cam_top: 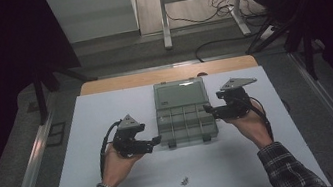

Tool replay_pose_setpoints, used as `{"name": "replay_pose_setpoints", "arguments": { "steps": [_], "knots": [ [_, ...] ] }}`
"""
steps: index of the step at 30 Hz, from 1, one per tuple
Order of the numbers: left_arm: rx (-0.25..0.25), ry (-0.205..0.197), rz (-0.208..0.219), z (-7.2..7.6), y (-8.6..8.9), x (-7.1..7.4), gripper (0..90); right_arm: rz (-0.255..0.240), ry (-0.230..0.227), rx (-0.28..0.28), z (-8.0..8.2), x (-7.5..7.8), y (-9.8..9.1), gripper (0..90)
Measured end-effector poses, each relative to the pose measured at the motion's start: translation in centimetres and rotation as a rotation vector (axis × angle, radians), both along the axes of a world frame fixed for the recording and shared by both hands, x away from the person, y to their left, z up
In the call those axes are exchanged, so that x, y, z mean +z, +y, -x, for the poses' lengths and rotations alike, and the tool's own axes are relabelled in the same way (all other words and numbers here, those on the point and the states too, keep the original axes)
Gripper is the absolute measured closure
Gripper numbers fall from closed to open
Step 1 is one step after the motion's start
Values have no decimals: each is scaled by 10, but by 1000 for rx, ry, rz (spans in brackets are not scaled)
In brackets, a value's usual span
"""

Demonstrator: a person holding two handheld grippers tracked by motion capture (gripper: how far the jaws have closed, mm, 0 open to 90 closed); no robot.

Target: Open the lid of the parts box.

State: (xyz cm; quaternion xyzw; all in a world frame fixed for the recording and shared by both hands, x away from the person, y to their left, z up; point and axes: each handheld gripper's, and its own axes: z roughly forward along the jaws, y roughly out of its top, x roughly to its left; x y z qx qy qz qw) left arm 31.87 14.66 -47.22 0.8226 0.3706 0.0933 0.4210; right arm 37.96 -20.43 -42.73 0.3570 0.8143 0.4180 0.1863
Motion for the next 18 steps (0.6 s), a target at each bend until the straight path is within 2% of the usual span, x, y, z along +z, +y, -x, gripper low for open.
{"name": "replay_pose_setpoints", "arguments": {
  "steps": [5, 12, 18],
  "knots": [
    [1, 8, -5, 3, 6, 4, 107, 3, -5, -9, 7, -3, -3, 209],
    [10, 16, 4, 8, 14, 10, 70, -13, -6, -30, 17, -2, -9, 146],
    [-10, 15, -10, 13, 18, 12, 38, -34, 10, -45, 26, -1, -15, 82]
  ]
}}
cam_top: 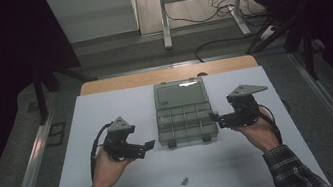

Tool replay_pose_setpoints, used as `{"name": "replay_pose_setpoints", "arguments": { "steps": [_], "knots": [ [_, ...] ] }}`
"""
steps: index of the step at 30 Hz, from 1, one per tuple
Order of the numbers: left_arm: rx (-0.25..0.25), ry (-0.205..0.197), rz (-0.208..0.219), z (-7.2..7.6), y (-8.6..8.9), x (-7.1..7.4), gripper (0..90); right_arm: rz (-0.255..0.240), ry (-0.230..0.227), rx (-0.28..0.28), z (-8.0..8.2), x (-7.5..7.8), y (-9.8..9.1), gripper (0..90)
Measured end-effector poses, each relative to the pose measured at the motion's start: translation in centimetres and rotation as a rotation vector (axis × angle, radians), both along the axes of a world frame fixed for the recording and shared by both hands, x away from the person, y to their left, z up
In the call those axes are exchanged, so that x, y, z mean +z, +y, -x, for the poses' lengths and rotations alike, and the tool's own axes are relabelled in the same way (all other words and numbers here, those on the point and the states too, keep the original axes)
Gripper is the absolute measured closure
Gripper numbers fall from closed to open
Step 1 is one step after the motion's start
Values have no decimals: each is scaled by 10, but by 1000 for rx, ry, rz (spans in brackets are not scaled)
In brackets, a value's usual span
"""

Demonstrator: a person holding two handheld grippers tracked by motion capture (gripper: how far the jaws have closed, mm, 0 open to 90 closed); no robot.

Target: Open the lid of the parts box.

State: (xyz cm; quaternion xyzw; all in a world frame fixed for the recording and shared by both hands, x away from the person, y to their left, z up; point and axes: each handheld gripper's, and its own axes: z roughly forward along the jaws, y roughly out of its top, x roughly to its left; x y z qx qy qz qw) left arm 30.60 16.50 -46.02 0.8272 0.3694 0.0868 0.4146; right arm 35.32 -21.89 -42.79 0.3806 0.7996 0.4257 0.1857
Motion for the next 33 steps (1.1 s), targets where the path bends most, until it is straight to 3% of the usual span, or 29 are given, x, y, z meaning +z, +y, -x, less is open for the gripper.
{"name": "replay_pose_setpoints", "arguments": {
  "steps": [4, 15, 33],
  "knots": [
    [-7, -9, -22, 4, 2, 1, 21, -11, 25, -9, 6, 0, -3, 44],
    [-1, -29, -25, 18, 13, 3, 2, -10, 12, 12, 26, 0, -11, 0],
    [70, -44, -40, 49, 46, 1, 0, 15, 23, 12, 62, -9, -26, 0]
  ]
}}
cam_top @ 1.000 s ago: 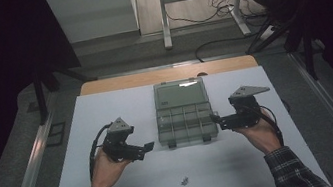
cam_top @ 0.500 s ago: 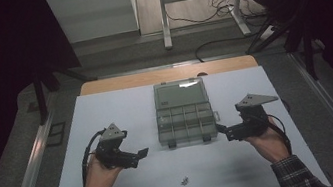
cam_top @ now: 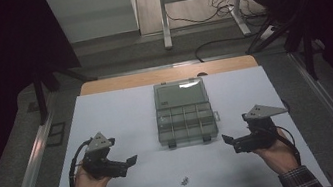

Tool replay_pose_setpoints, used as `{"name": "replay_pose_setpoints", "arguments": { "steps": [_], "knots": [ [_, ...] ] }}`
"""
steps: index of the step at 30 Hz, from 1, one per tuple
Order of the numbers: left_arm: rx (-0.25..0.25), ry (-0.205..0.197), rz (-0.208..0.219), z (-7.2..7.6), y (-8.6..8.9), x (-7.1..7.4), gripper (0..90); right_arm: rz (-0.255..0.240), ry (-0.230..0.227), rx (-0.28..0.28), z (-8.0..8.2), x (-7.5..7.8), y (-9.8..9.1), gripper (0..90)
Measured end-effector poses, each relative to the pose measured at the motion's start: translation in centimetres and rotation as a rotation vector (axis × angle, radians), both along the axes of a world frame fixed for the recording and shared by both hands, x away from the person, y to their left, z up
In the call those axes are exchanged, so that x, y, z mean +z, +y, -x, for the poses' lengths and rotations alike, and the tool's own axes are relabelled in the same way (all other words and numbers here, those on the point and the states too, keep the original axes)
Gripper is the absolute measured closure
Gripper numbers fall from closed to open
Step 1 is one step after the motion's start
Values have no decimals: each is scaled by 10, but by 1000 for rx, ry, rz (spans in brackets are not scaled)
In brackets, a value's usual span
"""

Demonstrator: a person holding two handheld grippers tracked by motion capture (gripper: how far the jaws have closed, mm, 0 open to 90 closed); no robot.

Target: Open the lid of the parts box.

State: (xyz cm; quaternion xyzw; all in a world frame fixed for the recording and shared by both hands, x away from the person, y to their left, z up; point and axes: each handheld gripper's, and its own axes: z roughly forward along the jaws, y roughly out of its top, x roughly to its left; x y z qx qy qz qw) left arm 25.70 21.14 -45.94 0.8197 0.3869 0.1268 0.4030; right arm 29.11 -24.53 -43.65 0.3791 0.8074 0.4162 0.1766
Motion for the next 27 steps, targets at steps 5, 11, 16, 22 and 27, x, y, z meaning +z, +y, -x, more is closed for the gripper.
{"name": "replay_pose_setpoints", "arguments": {
  "steps": [5, 11, 16, 22, 27],
  "knots": [
    [23, 0, 1, 10, 10, -2, 0, 25, 3, -3, 8, -4, -3, 0],
    [37, -2, -5, 20, 16, -3, 0, 17, 8, -8, 17, -5, -7, 0],
    [44, -7, -11, 29, 19, -5, 0, 31, 19, -13, 25, -8, -13, 0],
    [62, -6, -24, 38, 24, -9, 0, 35, 48, -22, 34, -13, -20, 0],
    [70, 3, -17, 44, 31, -11, 0, 45, 67, -32, 40, -19, -26, 0]
  ]
}}
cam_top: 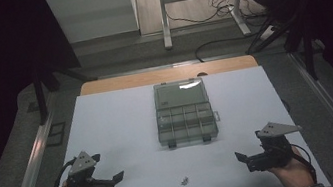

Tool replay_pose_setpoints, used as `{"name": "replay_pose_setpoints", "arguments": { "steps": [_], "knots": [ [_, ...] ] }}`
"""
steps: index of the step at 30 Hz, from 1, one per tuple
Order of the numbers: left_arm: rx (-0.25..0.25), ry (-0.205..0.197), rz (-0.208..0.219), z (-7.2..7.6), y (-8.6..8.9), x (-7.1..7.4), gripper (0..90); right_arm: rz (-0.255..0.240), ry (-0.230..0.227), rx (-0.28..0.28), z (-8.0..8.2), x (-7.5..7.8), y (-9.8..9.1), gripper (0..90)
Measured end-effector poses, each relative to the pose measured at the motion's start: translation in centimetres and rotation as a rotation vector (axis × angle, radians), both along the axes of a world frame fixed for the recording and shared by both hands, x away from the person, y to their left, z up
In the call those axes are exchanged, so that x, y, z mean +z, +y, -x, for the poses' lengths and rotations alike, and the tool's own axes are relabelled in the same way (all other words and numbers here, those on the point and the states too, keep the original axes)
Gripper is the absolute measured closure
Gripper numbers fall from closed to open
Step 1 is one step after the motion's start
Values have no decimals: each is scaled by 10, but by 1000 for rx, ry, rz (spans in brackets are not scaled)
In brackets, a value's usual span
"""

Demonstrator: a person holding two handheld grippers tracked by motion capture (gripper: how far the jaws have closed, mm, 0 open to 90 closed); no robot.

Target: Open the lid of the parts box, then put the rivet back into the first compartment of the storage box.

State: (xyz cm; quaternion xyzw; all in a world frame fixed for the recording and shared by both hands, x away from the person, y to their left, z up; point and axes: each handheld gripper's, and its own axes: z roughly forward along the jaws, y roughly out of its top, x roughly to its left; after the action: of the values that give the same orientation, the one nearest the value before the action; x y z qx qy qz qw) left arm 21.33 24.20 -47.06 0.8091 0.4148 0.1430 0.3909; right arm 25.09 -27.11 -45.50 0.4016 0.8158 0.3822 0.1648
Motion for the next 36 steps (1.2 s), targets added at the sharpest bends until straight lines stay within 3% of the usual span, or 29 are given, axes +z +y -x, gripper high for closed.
{"name": "replay_pose_setpoints", "arguments": {
  "steps": [19, 28, 36],
  "knots": [
    [1, 24, 18, -2, 1, -2, 0, 28, -1, -2, 4, -7, -4, 0],
    [-22, 53, -11, -5, -10, -1, 1, 32, -4, 3, 4, -7, -3, 0],
    [-62, 83, -13, -10, -23, -1, 0, 35, -6, -1, 3, -7, -4, 0]
  ]
}}
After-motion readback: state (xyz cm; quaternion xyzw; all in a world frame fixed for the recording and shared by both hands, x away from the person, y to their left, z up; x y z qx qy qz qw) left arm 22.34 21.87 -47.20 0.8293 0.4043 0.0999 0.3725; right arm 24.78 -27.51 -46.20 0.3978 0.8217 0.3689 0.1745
